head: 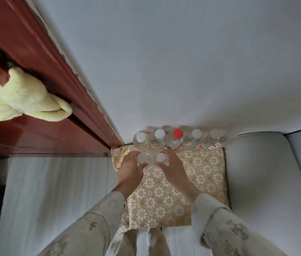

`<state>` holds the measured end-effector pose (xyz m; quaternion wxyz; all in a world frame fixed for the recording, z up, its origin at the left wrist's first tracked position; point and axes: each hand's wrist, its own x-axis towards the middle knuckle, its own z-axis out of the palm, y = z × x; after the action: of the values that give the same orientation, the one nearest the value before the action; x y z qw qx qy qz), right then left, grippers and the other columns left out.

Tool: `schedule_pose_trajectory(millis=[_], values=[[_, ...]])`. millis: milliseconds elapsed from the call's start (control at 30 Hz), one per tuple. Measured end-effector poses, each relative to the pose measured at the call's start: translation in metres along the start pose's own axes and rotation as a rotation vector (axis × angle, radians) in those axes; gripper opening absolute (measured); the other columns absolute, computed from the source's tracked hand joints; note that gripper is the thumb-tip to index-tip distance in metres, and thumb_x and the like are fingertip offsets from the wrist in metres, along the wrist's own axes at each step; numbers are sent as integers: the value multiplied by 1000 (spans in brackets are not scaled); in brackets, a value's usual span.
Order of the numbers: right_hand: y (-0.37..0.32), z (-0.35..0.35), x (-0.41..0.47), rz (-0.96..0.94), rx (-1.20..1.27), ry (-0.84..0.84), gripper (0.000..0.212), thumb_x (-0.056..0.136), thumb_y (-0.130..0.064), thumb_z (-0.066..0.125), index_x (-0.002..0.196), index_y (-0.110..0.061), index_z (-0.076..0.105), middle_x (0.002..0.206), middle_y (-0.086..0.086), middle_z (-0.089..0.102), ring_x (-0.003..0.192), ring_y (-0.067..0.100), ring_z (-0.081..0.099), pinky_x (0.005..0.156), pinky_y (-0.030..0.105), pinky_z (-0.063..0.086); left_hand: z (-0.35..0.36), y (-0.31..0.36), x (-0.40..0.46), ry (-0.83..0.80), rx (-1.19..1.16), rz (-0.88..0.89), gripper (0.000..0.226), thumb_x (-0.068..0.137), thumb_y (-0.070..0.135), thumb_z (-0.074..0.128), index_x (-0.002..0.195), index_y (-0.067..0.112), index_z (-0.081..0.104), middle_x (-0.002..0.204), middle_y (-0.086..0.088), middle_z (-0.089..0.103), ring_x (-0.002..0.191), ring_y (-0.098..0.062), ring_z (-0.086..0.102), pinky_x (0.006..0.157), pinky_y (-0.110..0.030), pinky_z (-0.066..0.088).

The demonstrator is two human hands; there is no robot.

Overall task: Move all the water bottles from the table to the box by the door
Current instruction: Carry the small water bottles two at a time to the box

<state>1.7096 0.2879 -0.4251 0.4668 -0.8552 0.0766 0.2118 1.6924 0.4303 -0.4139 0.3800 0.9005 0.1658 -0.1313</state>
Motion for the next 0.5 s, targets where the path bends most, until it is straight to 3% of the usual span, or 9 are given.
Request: schedule_pose_trajectory(millis=[167,333,500], values=[[2,-4,18,12,9,-11,38,82,-22,62,118,-19,49,118,3,54,106,18,50,94,38,42,12,4,16,39,-32,3,28,84,21,58,108,11,47,111,-8,55,89,-17,46,80,-41,45],[6,-3,19,-16,-11,-31,36,83,-26,62,116,-21,49,112,1,55,100,16,52,85,29,40,22,3,12,89,-27,18,26,85,17,57,107,9,46,112,-7,51,97,-18,44,78,-35,40],[4,-11,16,12,33,-133,66,83,-27,62,138,-25,26,133,-6,44,117,8,39,95,26,30,20,2,8,70,-92,20,34,85,15,57,115,9,45,121,-8,48,96,-15,43,79,-30,37]])
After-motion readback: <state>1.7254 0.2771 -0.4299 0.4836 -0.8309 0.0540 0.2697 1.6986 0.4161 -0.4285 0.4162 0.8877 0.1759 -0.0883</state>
